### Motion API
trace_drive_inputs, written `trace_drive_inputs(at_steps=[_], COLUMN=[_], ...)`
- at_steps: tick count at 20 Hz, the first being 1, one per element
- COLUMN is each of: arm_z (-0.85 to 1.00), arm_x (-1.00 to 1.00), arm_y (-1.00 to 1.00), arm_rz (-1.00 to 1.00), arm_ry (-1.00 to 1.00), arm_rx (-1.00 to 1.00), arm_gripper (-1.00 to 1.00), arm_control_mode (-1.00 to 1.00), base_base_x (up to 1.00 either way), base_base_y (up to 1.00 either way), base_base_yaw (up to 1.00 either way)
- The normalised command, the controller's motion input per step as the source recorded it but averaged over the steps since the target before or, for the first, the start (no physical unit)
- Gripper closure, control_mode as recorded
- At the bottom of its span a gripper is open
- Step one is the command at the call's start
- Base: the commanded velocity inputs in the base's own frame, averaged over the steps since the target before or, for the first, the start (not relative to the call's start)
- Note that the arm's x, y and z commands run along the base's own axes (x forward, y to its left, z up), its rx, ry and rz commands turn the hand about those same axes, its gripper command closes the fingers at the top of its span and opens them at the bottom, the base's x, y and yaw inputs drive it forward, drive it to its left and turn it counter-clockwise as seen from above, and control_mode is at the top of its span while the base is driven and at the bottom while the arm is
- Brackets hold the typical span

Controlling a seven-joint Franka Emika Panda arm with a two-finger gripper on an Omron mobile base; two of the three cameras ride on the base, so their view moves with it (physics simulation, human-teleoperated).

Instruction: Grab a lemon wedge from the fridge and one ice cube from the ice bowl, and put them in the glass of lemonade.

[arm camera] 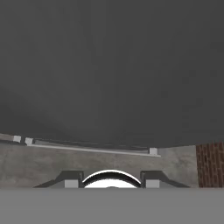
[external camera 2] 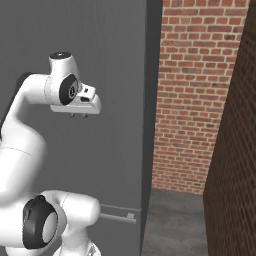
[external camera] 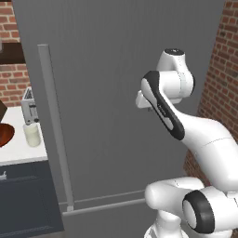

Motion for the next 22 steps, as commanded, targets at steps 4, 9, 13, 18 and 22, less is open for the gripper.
trace_drive_inputs(at_steps=[4, 9, 13, 18, 22], arm_z=[0.00, -0.21, -0.44, 0.00, 0.00], arm_x=[-0.33, -0.70, -0.73, 0.00, 0.00], arm_y=[-0.04, -0.09, 0.00, 0.00, 0.00], arm_rz=[-0.02, -0.06, -0.02, 0.00, 0.00], arm_ry=[0.00, 0.01, 0.07, 0.00, 0.00], arm_rx=[0.00, 0.00, 0.00, 0.00, 0.00], arm_gripper=[-1.00, -1.00, -1.00, -1.00, -1.00], arm_control_mode=[-1.00, -1.00, -1.00, 1.00, 1.00], base_base_x=[0.00, 0.00, 0.00, -0.54, -0.15], base_base_y=[0.00, 0.00, 0.00, 0.07, 0.54], base_base_yaw=[0.00, 0.00, 0.00, -0.01, 0.00])
